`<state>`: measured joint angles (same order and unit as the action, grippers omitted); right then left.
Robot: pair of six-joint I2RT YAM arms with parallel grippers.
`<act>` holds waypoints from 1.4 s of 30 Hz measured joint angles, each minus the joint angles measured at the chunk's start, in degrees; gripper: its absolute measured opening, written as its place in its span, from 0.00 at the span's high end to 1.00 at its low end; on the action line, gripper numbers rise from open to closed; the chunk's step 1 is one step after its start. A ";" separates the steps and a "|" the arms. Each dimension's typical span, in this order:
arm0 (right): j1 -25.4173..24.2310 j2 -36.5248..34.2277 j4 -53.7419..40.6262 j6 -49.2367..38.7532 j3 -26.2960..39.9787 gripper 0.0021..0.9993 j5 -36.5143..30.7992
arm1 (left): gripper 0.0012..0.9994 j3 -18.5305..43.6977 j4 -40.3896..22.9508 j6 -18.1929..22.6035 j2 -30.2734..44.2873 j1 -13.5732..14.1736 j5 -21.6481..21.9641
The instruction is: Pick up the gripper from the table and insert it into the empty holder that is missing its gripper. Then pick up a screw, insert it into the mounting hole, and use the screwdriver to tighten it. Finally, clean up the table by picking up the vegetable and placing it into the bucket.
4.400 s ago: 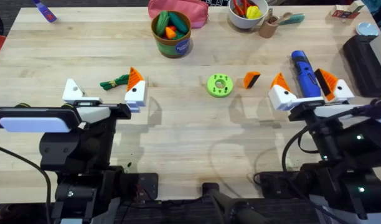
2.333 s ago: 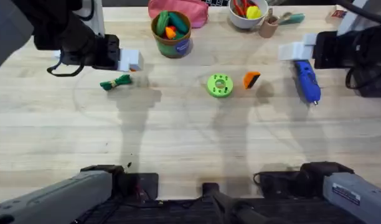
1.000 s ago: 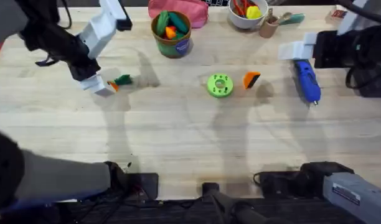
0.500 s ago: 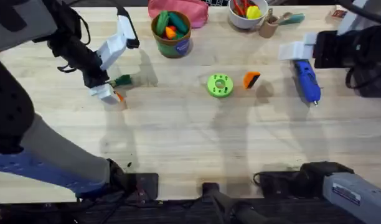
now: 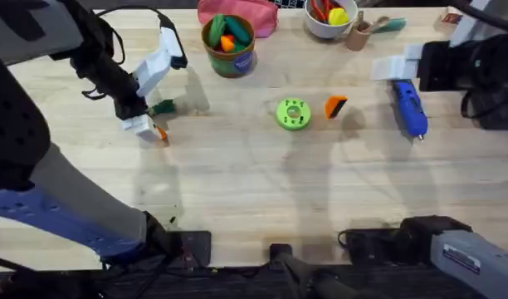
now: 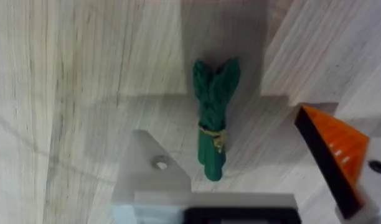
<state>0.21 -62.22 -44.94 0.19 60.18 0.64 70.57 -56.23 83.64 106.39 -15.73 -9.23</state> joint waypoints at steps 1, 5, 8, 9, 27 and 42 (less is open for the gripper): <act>0.00 0.00 -0.07 0.00 0.00 0.01 0.00 | 0.01 0.00 0.00 0.00 0.00 0.00 0.00; 0.00 0.00 -0.16 0.00 0.00 0.01 0.00 | 0.01 0.00 -0.02 0.00 -0.02 0.00 0.02; 0.00 0.00 -0.16 0.00 0.00 0.01 0.00 | 0.01 0.00 -0.02 0.00 -0.02 0.00 0.00; 0.00 0.00 -0.16 0.00 0.00 0.01 0.00 | 0.01 0.00 -0.02 0.00 -0.01 0.00 0.00; 0.00 0.00 -0.23 0.00 0.00 0.01 0.00 | 1.00 0.42 1.62 0.22 -0.33 0.09 -0.17; 0.00 0.00 -0.25 0.00 0.00 0.01 0.00 | 1.00 0.42 -2.64 0.20 -0.31 0.04 -1.52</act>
<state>0.21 -62.22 -45.19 0.19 60.18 0.64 70.98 -58.87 83.83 106.08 -15.68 -10.75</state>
